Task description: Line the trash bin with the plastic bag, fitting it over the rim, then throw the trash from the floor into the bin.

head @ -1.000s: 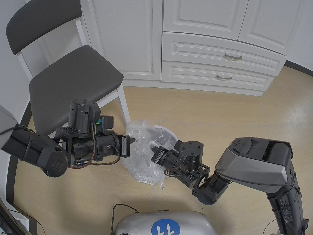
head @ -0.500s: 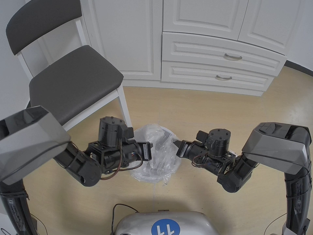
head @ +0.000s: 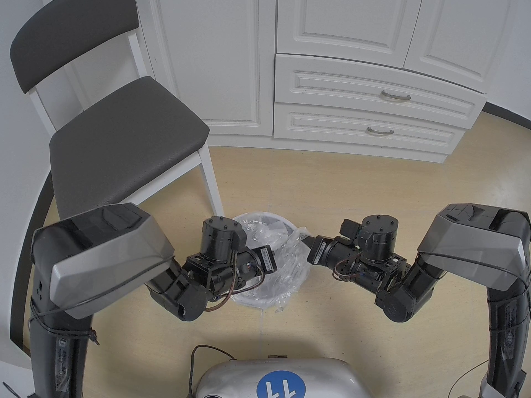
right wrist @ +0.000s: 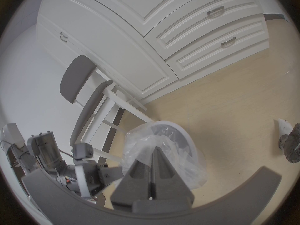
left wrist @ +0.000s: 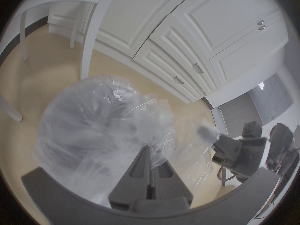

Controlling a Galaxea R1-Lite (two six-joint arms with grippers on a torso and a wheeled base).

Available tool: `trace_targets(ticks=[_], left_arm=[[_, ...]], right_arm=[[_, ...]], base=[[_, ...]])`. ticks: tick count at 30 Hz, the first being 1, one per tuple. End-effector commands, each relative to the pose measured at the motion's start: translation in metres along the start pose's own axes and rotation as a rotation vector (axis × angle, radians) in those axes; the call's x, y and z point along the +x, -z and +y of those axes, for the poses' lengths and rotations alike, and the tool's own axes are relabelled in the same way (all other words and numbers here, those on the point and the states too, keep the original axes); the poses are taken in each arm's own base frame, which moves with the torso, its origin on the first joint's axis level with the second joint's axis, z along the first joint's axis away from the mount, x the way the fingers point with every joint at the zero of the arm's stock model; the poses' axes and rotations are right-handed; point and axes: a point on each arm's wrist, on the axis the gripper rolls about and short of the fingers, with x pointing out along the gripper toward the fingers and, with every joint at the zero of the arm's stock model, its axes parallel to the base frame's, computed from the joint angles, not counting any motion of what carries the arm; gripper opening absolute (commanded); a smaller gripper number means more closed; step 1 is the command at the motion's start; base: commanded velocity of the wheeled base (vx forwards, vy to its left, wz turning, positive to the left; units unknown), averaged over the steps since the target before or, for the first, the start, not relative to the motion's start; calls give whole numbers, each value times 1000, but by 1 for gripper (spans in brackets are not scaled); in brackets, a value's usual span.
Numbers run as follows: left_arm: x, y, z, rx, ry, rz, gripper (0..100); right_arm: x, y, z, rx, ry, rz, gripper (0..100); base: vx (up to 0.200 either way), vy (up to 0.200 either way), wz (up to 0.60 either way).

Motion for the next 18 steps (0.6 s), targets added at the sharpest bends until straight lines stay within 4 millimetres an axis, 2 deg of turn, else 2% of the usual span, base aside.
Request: trace_targets(ticks=[1, 11, 18], left_arm=[[19, 22, 3, -17, -18, 33, 0], [24, 26, -1, -16, -70, 92, 0], [24, 29, -6, -10, -72, 87, 0]], right_arm=[[-2, -7, 1, -1, -2, -16, 0], [-12, -27, 9, -7, -16, -62, 0], [-10, -21, 9, -6, -16, -47, 0]], base=[[0, 0, 0], [0, 0, 0], [0, 0, 0]])
